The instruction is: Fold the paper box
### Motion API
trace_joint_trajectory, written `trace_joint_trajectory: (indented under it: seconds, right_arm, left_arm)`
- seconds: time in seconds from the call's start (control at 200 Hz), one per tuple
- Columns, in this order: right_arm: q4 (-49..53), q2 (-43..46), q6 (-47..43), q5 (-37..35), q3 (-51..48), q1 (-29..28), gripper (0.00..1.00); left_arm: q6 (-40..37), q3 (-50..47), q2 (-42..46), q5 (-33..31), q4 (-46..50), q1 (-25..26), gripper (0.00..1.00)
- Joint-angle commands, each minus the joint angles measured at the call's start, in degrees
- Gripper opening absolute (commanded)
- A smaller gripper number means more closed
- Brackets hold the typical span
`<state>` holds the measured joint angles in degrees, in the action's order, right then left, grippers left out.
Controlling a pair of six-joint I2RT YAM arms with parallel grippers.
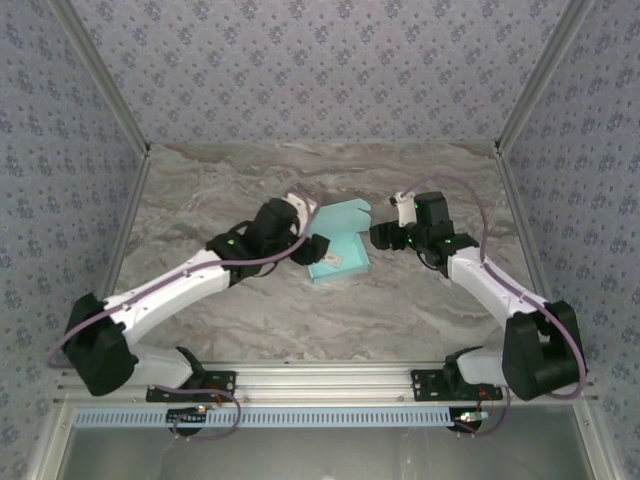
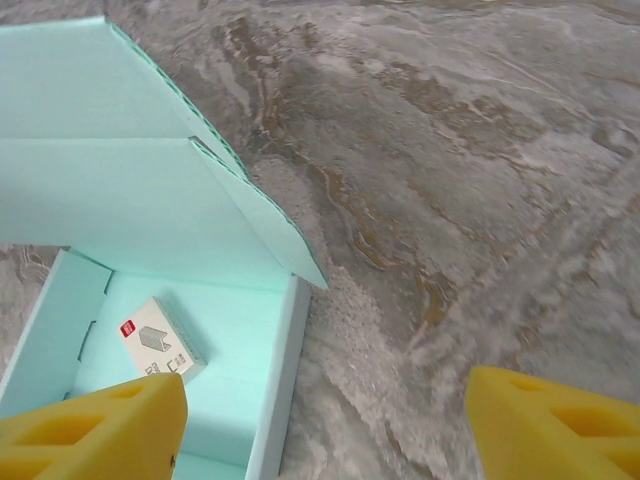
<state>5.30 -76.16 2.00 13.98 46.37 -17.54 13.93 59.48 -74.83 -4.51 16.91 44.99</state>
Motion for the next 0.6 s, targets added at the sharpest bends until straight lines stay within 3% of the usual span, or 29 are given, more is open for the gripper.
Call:
trace_joint_trajectory:
  seconds: [0.0, 0.2, 0.375, 0.595]
  right_arm:
    - [-4.8, -3.9, -6.3, 4.0, 3.0, 0.1, 0.75]
    - [-4.9, -9.4, -11.6, 3.6, 6.3, 0.3, 0.72]
    - [-4.9, -12.9, -13.1, 4.4, 8.9, 0.1, 0.67]
    - [-3.6, -16.3, -13.4, 3.4, 12.1, -0.6, 0.54]
  left_arm:
    - [-0.8, -2.8, 2.7, 1.2, 1.4, -5.5, 0.75]
    - [-0.6, -5.4, 1.3, 11.7, -3.1, -13.8, 0.78]
    - [-1.6, -6.3, -2.0, 14.0, -6.8, -14.5, 0.78]
    - [-1.8, -5.5, -7.2, 14.3, -9.8, -14.6, 0.73]
